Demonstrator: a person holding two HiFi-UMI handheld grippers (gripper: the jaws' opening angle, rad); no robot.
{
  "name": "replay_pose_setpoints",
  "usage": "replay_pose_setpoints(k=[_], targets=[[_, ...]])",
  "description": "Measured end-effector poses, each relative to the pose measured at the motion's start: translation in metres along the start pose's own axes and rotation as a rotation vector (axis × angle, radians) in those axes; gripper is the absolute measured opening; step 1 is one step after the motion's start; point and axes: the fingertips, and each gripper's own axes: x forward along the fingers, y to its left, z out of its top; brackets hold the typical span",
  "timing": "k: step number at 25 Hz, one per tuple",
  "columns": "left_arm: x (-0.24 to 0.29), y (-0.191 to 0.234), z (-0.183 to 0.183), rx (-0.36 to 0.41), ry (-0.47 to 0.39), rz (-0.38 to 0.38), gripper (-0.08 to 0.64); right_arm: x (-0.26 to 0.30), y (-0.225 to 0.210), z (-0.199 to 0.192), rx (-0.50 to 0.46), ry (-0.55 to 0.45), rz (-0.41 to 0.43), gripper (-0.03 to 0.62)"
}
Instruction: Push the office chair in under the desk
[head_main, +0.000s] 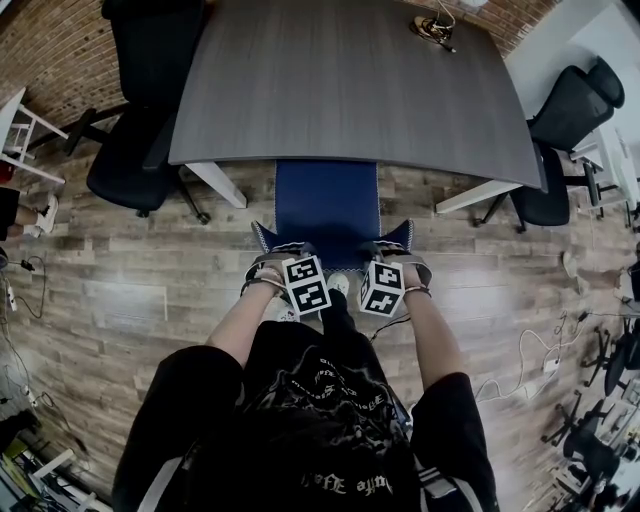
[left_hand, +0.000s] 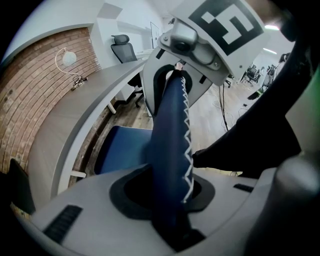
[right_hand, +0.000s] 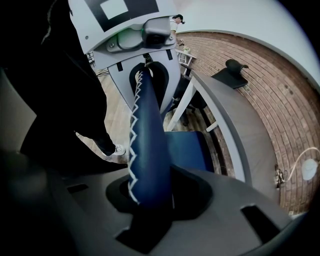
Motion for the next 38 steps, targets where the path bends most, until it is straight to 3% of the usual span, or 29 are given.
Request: replay_pose_setpoints(k=[38], targets=[[0.008, 0.041, 0.008, -0.022, 0.011, 0.002, 0.109, 0.009, -0.043, -0.003, -0.023, -0.010, 0.002, 0.104]])
